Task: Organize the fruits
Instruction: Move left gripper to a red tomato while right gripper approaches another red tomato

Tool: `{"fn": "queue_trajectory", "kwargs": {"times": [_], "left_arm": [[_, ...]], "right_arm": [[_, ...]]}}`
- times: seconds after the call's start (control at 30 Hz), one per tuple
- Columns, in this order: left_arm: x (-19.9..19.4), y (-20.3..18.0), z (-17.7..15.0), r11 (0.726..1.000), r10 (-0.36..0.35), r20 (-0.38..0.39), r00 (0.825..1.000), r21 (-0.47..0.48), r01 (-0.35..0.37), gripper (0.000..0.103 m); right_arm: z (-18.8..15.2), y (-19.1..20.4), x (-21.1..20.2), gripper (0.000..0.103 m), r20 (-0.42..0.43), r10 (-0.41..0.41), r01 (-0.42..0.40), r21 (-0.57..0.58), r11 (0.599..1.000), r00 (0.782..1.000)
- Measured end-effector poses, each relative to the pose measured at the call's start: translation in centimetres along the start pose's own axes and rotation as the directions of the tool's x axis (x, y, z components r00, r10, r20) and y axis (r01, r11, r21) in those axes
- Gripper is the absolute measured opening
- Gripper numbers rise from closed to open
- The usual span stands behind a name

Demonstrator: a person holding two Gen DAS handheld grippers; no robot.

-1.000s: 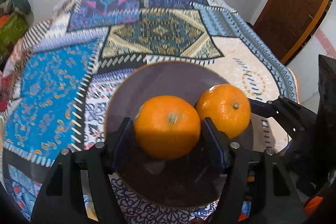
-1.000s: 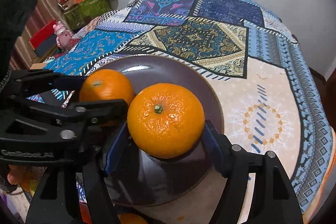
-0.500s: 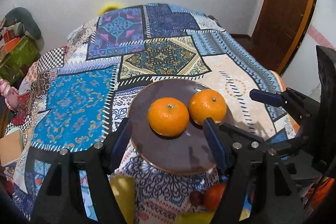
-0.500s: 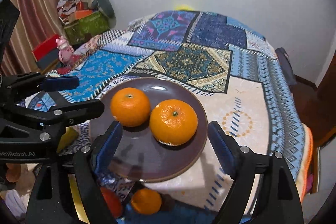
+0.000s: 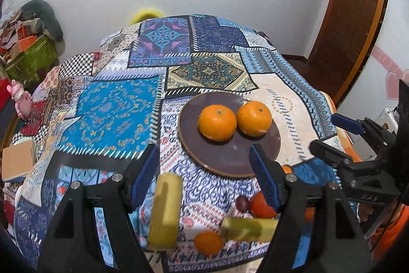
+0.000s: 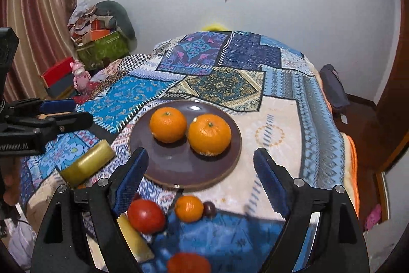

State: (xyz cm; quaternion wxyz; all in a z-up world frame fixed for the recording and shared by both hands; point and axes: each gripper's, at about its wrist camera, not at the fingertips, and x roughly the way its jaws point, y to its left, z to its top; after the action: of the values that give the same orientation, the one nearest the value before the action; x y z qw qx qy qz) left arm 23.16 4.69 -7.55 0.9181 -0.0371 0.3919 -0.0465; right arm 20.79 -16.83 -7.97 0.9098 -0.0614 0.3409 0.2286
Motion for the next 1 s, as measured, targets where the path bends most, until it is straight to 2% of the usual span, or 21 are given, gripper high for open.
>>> {"fn": "queue_trajectory", "kwargs": {"times": [0.13,0.3,0.47,0.73,0.83,0.93,1.0], "left_arm": [[-0.4,0.3,-1.8,1.000,0.010,-0.007,1.000,-0.020,-0.010,0.073],[-0.4,-0.2,-4.1,1.000,-0.012,-0.018,1.000,-0.023,0.012,0.073],[0.3,-1.4,-5.8,0.999,-0.049,-0.062,0.997,-0.008,0.049,0.073],[1.5,-4.1,-7.4,0.997,-0.065,-0.086,0.994,0.040,0.069,0.072],[2.1,-4.8,-7.7,0.995,-0.078,-0.101,0.992,0.046,0.083,0.067],[2.9,-5.4,-7.9,0.994,-0.087,-0.119,0.989,0.057,0.094,0.060],[3.1,-6.0,-8.0,0.993,-0.080,-0.112,0.990,0.078,0.089,0.059]], "right_arm": [[-1.7,-0.4,-0.7,0.082,-0.020,-0.011,0.011,0.012,1.000,1.000],[-3.9,-1.0,-1.4,0.082,-0.051,-0.014,0.016,0.036,0.999,0.999],[-6.0,-1.2,-1.5,0.082,-0.090,-0.022,0.026,0.043,0.999,0.996],[-8.2,-0.8,-1.3,0.082,-0.119,-0.002,0.009,0.063,0.998,0.993],[-8.8,-0.7,-1.1,0.082,-0.123,0.004,0.005,0.073,0.997,0.992],[-9.3,-0.9,-0.9,0.082,-0.134,0.043,-0.028,0.111,0.993,0.990],[-9.5,-1.0,-0.8,0.077,-0.136,0.056,-0.039,0.122,0.992,0.989]]}}
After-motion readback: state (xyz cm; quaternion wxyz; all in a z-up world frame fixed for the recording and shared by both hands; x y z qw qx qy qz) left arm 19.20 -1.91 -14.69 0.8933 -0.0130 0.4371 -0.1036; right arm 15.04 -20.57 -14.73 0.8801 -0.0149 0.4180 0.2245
